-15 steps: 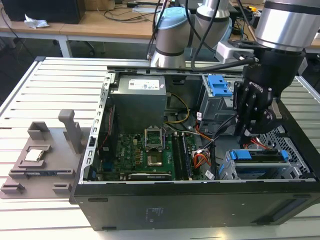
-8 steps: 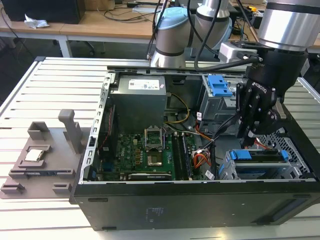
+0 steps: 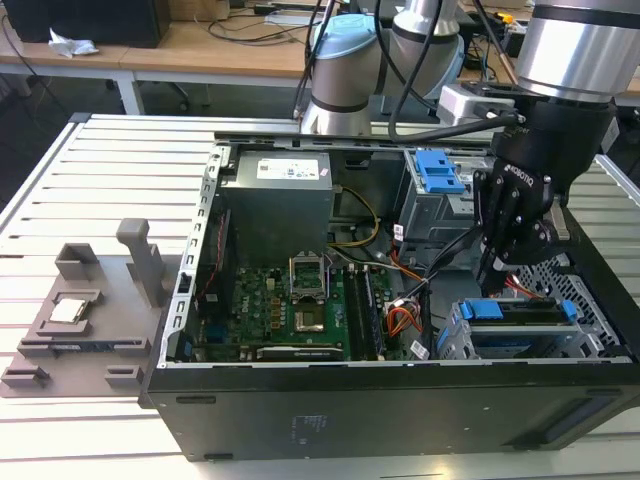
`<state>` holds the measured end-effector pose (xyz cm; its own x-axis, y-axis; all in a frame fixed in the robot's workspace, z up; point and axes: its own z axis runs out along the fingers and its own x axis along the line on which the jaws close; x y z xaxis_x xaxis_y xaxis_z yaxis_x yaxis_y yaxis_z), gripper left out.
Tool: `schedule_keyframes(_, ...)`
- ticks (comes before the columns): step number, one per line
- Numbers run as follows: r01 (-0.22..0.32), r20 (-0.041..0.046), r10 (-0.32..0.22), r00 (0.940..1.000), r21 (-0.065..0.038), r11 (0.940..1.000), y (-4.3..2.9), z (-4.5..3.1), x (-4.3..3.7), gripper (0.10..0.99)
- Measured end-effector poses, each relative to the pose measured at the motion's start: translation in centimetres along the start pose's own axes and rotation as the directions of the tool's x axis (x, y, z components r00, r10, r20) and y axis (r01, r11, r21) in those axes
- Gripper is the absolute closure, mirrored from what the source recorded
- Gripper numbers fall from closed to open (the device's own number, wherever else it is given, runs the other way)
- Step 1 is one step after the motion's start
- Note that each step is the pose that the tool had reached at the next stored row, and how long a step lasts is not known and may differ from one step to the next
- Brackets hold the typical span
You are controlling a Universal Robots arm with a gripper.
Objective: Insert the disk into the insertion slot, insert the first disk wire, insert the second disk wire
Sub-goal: 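Insert the second disk wire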
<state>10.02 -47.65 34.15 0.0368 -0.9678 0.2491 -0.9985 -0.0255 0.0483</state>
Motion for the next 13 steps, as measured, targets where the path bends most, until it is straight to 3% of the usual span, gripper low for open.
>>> schedule_keyframes(2, 0.0, 0.0001, 0.0, 1.0, 0.0, 1.0, -0.02, 0.02, 0.01, 0.941)
schedule_keyframes(7, 0.001, 0.0002, -0.001, 1.0, -0.004, 1.0, -1.08, -0.03, 0.27, 0.941)
schedule_keyframes(11, 0.002, 0.0068, -0.002, 1.0, -0.007, 1.0, -1.63, 0.21, 1.3, 0.941)
schedule_keyframes(13, 0.004, 0.0403, -0.004, 0.9992, -0.006, 1.0, -1.66, 0.44, 2.21, 0.941)
